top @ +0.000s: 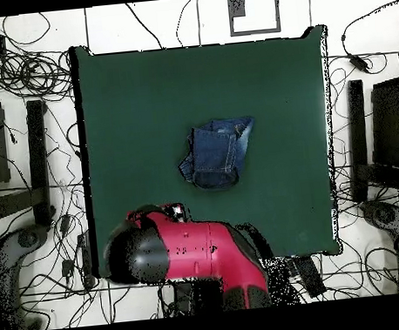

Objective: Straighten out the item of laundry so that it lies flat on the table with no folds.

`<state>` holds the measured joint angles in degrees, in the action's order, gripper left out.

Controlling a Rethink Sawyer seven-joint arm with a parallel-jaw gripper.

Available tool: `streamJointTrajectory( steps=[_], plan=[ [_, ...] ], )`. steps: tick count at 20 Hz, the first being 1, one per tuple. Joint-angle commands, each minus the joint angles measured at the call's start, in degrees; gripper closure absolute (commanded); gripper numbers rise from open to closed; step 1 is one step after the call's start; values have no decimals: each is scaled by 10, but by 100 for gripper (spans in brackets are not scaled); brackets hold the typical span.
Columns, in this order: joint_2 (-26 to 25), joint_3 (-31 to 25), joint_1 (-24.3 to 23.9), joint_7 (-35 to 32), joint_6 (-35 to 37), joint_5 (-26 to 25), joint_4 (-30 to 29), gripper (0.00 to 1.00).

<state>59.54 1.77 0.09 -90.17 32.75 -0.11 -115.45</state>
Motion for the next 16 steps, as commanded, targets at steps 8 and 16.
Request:
streamJointTrajectory(
  steps=[8, 16],
  plan=[
    [-221, 22, 42, -150, 1, 10, 190, 0],
    [-302, 42, 69, -163, -23, 22, 262, 0]
  ],
)
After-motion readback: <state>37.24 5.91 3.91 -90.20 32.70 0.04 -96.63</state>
